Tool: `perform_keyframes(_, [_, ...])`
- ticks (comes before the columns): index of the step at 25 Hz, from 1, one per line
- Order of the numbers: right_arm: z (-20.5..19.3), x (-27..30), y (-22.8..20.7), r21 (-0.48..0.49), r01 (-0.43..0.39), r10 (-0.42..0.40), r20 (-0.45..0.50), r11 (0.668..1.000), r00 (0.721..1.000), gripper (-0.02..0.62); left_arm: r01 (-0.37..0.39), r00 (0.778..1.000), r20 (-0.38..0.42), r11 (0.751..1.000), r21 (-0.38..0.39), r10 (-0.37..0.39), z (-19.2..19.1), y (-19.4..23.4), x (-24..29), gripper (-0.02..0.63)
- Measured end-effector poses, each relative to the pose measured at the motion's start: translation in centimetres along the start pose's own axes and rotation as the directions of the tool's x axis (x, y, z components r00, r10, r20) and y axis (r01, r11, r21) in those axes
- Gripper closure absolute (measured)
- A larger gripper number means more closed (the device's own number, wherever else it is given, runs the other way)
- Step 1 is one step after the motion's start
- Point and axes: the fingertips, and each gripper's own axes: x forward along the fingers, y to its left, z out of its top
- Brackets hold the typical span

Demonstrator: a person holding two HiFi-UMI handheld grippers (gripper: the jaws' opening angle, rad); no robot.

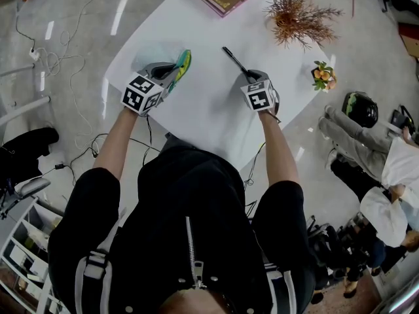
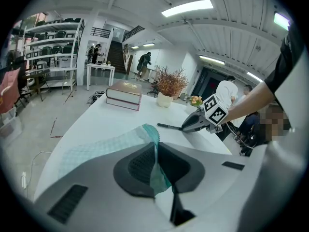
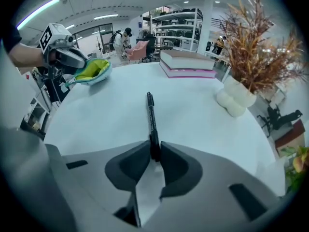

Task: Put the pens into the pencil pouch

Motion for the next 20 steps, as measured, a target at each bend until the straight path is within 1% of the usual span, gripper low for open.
perform_keyframes(6, [-0.4,-1.2,-0.1,0.05,0.002,-0.003,0.027,0.999,1.0,0.525,-0.014,1.0,-0.001,1.0,0.003,0.014,0.1,0.1,-0.1,0.563])
perform_keyframes(9, [-0.1,-2.2,-0.3,0.055,0.001,-0.004,0.05,0.998,0.999,0.526,-0.029,1.0,-0.002,1.0,0.006,0.029,0.3,0.3,-0.1,0.563])
perform_keyframes(14, [0.7,-4.1,0.1,0.013,-0.001,0.0,0.093,1.0,0.996,0.526,-0.048,0.999,-0.003,0.999,0.009,0.048,0.4,0.4,-0.2,0.563])
perform_keyframes(20, [0.8,-6.0,0.3,-0.028,-0.004,0.007,0.116,1.0,0.993,0.526,-0.068,0.998,-0.002,0.998,-0.002,0.068,0.6,0.9,0.0,0.563])
